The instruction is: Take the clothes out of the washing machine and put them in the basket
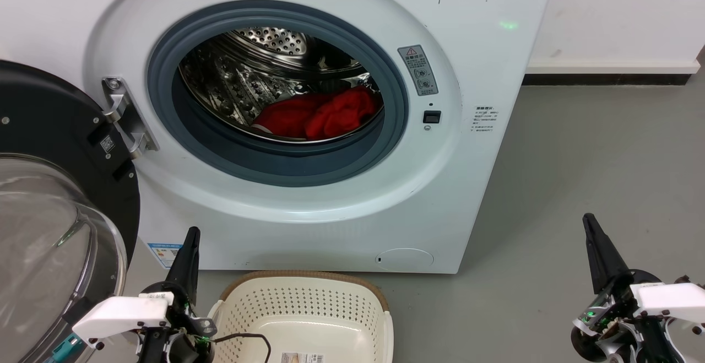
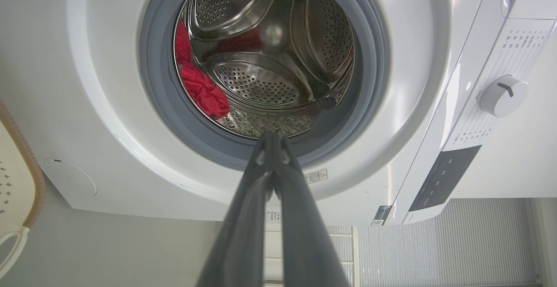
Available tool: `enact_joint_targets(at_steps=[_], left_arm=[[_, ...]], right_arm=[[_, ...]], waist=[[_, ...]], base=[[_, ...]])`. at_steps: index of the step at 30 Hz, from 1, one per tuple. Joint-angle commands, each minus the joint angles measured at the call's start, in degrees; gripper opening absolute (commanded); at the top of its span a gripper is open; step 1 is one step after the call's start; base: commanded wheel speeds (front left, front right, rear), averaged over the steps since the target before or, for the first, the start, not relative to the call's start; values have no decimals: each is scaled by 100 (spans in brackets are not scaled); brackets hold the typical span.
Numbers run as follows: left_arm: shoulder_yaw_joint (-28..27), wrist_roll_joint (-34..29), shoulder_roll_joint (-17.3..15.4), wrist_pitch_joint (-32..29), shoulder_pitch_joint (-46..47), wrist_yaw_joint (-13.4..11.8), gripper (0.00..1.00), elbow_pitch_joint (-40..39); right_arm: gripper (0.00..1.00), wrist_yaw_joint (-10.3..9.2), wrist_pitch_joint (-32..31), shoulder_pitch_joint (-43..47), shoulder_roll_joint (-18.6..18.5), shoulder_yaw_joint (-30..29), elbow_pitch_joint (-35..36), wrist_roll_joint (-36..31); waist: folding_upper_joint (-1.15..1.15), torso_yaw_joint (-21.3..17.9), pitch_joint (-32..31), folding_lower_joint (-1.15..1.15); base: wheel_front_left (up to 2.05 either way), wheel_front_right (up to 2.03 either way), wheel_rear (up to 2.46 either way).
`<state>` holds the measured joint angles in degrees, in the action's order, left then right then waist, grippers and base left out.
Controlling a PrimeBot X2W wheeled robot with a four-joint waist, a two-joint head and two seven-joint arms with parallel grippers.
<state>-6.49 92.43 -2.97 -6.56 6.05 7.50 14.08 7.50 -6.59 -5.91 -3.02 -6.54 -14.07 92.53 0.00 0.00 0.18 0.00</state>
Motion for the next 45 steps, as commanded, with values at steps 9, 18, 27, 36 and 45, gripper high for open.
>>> enact_joint_targets(at_steps=[9,18,27,36,45], left_arm=[[-10,-6,13,-5,43,16,0,0],[-10,-6,13,-5,43,16,0,0],[-9,-6,13,-6,43,16,0,0],[-9,-6,13,-5,43,16,0,0],[28,0,14,12,-121,-1,100,141]], right_arm=[[0,-2,-1,-70,21,4,-8,-25],[0,-2,-1,-70,21,4,-8,-25],[0,-2,-1,-70,21,4,-8,-25],[0,-2,-1,-70,21,4,-8,-25],[100,0,4,113,2,9,-138,0]], waist=[[0,0,0,0],[0,0,0,0],[0,0,0,0],[0,0,0,0],[0,0,0,0]], base=[[0,0,0],[0,0,0],[0,0,0],[0,0,0],[0,0,0]])
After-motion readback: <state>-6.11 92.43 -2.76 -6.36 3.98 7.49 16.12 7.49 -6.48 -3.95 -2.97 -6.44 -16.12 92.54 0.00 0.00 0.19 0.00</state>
